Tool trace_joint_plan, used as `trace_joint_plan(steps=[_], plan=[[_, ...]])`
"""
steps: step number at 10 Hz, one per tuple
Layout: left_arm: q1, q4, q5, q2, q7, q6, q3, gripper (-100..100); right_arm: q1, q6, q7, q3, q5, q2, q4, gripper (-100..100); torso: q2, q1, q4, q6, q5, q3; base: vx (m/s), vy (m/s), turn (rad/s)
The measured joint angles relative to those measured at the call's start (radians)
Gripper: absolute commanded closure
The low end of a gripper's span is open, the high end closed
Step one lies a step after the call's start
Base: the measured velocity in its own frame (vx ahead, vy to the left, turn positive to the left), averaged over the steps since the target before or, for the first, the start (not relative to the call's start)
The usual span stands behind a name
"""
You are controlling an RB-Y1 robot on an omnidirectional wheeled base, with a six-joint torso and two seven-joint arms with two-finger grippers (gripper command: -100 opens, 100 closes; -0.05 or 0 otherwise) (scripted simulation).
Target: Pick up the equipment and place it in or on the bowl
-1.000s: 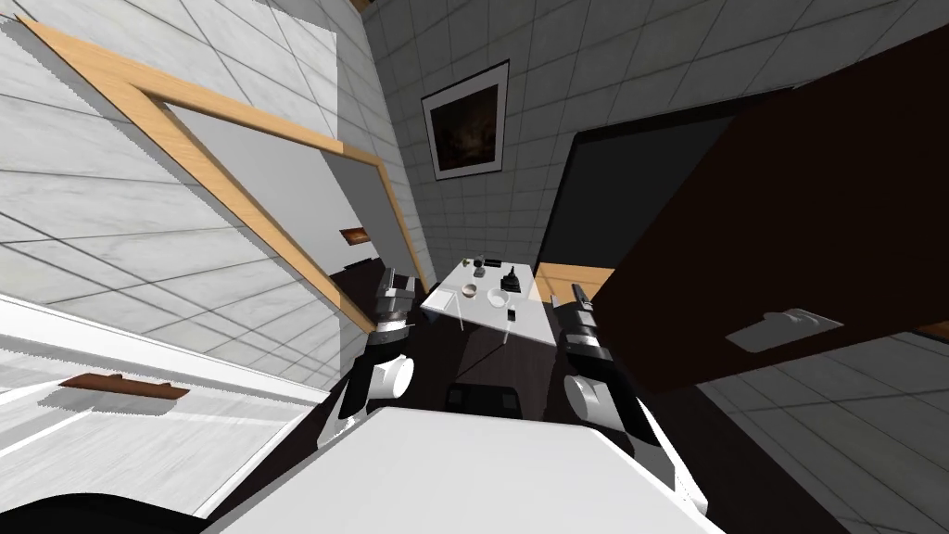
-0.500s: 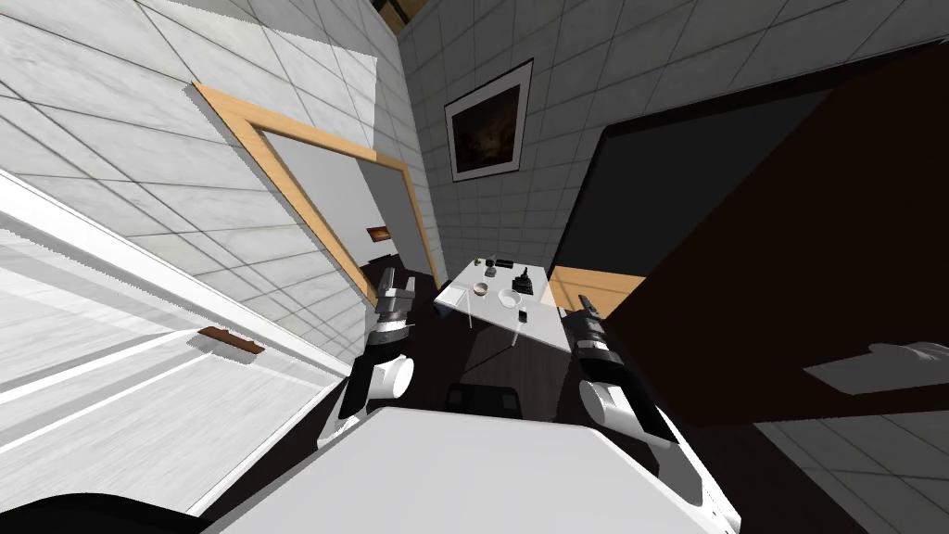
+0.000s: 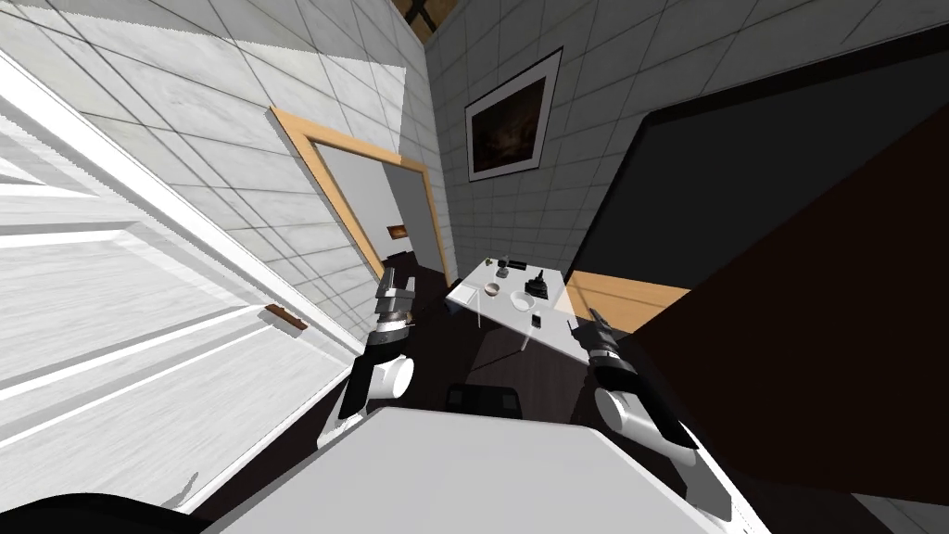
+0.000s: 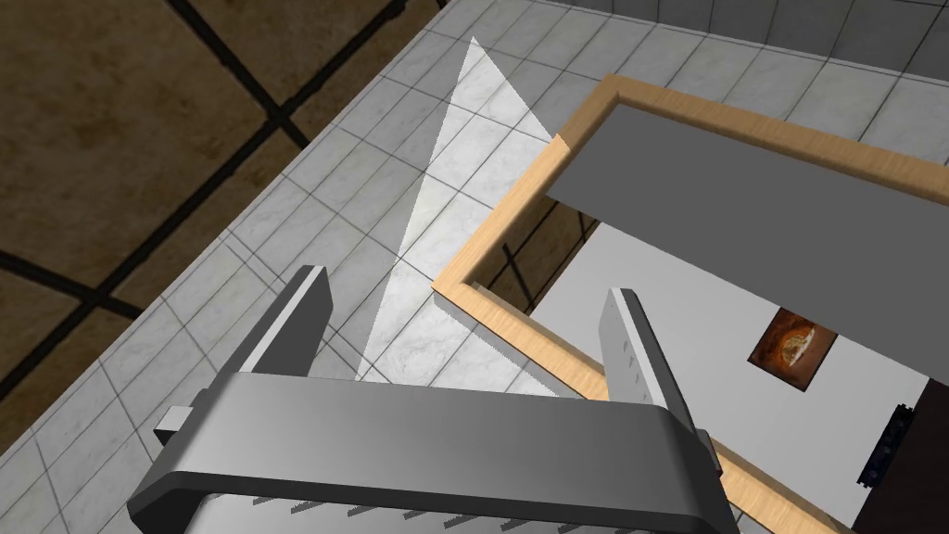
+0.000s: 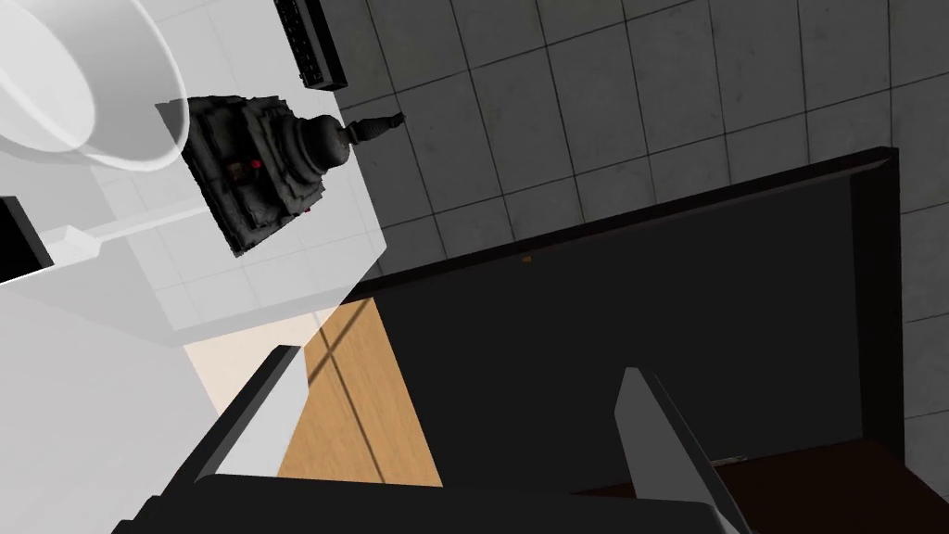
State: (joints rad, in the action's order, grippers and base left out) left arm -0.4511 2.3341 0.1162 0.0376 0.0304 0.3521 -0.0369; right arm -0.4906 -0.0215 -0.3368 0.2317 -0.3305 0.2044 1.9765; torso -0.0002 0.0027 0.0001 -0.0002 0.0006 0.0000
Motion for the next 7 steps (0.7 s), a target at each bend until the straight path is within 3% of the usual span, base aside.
trace_joint_plan(steps=[1,2,4,7], plan=[[0.000,0.000,0.000,0.000,0.000,0.000,0.000,0,-0.013,0.031,-0.034,0.036,-0.035,0.030,-0.021,-100,0.000,0.001,0.000,0.000,0.000,0.000,0.010,0.042,0.113],[0.000,0.000,0.000,0.000,0.000,0.000,0.000,0,-0.023,0.052,-0.053,0.046,-0.044,0.026,-0.036,-100,0.000,-0.001,0.000,0.001,0.000,0.000,0.004,0.011,-0.054],[0.000,0.000,0.000,0.000,0.000,0.000,0.000,0,-0.018,0.071,-0.079,0.067,-0.065,0.043,-0.093,-100,0.000,-0.002,0.000,0.000,0.000,0.000,0.011,0.025,0.188],[0.000,0.000,0.000,0.000,0.000,0.000,0.000,0,-0.023,0.135,-0.132,0.117,-0.105,0.062,-0.146,-100,-0.001,-0.002,0.000,0.001,0.000,0.000,0.020,0.028,0.221]])
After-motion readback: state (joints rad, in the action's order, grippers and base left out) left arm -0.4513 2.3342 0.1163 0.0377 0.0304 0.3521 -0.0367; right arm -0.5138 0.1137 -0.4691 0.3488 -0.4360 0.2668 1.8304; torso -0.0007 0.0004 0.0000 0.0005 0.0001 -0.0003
